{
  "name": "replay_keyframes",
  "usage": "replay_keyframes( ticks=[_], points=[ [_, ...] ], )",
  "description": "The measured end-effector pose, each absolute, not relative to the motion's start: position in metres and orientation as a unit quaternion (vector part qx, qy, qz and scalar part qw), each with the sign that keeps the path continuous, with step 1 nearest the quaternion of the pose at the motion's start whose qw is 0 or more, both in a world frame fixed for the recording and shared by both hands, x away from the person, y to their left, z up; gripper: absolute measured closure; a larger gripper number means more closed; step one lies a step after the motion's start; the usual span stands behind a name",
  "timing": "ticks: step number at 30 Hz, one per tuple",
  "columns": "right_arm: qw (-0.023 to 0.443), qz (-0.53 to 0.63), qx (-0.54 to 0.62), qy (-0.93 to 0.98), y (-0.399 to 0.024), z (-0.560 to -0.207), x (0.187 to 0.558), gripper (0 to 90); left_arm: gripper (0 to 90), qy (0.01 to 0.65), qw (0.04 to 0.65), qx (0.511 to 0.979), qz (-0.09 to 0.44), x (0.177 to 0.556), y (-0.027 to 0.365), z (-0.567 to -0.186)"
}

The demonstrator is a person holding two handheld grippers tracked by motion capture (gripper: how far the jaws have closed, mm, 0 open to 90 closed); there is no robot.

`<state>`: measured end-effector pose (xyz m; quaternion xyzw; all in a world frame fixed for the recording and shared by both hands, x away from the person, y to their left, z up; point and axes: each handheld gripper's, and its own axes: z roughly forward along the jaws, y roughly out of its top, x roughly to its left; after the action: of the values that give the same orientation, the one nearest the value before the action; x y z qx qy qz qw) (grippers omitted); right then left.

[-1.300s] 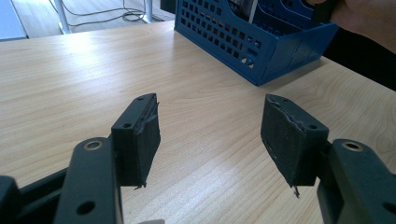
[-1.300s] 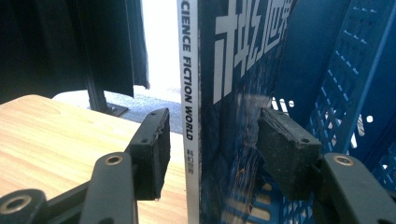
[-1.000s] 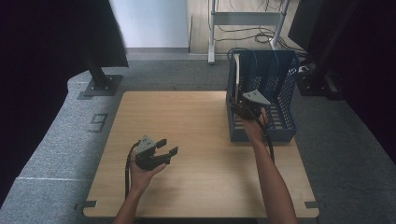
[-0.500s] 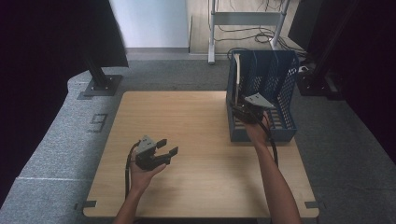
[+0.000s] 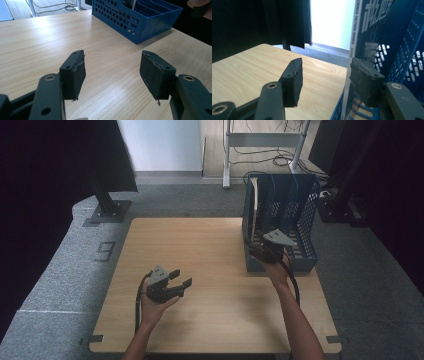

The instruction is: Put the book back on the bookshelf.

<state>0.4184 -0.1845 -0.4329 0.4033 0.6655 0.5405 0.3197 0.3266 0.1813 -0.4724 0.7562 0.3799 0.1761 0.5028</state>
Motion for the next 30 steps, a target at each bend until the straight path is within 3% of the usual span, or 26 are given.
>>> replay_keyframes(
  ticks=[30],
  points=[
    [0.268,0.552,0.375,0.695,-0.192,-0.487,0.339,43.5,37.3,0.380,0.502,0.757,0.175,0.326,0.181,-0.472]
  ],
)
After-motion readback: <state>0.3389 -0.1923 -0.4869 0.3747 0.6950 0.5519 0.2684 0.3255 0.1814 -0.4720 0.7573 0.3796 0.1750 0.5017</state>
